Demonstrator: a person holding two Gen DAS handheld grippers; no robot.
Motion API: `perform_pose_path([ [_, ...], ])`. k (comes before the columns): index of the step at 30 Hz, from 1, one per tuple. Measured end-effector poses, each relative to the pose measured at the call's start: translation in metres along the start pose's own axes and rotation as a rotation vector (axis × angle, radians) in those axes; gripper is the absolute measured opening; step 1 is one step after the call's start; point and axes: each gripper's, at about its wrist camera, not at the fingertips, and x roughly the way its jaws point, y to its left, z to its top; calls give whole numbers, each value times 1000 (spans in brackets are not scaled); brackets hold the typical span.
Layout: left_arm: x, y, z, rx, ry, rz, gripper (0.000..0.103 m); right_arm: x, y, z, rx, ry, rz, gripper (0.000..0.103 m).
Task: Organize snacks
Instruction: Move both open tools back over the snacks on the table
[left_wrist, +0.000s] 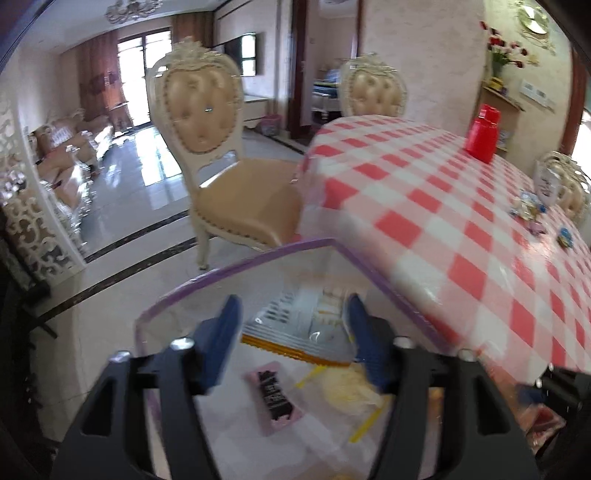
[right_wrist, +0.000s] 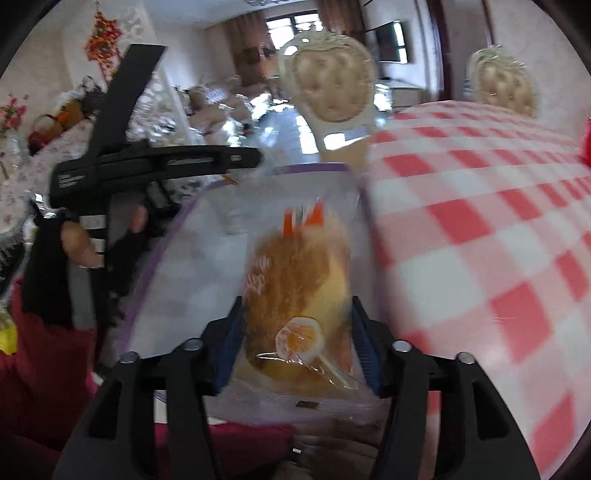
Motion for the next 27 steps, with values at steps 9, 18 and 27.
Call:
perform_pose_path([
  [9, -6, -24, 5, -42, -16, 2, 96, -55, -26, -7, 33, -142, -25, 85],
  [18, -35, -188, 32, 155, -35, -308, 101, -153, -136, -49, 305, -294, -300, 87],
  [27, 26, -386, 43, 146, 87, -527, 101, -243, -257, -142, 672, -459, -494, 87],
])
